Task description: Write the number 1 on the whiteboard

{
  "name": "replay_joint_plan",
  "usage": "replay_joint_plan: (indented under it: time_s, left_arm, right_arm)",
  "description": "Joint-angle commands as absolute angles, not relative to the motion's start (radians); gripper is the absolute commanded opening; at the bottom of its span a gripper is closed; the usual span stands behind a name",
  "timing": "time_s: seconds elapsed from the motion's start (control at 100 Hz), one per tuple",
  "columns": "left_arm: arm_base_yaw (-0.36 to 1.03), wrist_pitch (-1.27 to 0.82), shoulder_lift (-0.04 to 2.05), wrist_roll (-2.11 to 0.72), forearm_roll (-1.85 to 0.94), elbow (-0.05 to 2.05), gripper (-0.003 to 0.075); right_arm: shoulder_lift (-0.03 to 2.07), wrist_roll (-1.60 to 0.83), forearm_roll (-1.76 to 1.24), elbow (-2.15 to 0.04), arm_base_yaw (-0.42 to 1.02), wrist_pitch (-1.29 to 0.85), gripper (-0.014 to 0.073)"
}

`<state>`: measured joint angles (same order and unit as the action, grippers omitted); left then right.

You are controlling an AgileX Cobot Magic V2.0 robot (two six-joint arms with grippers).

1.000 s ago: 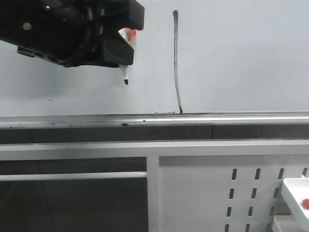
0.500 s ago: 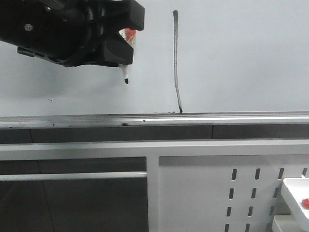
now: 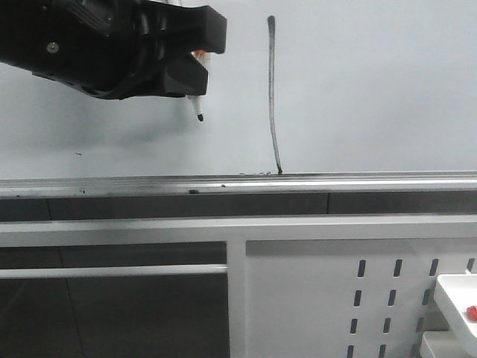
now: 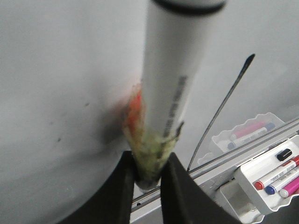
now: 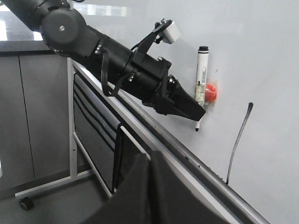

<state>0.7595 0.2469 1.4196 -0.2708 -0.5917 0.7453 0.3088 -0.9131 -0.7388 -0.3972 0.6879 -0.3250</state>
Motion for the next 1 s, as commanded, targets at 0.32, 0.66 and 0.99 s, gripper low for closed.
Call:
replay_joint_plan:
  time_s: [0.32,0.66,0.99]
  left_arm:
    - [0.747,0.437,1.393,-0.257,-0.605,0.782,0.0029]
    - [0.747,0.442,1.393,-0.257,-0.605,0.792,0.0332]
    - [0.749,0.300,1.323,-0.257,-0.605,0.795,0.0495]
  right_arm:
    - [0.315,-0.913,-0.760,-0.420,0.681,-0.263,-0.0049]
    - [0.315,-0.913,-0.760,-0.420,0.681,-0.263,-0.0049]
    - [0.315,-0.913,-0.760,-0.420,0.681,-0.260,-0.0049]
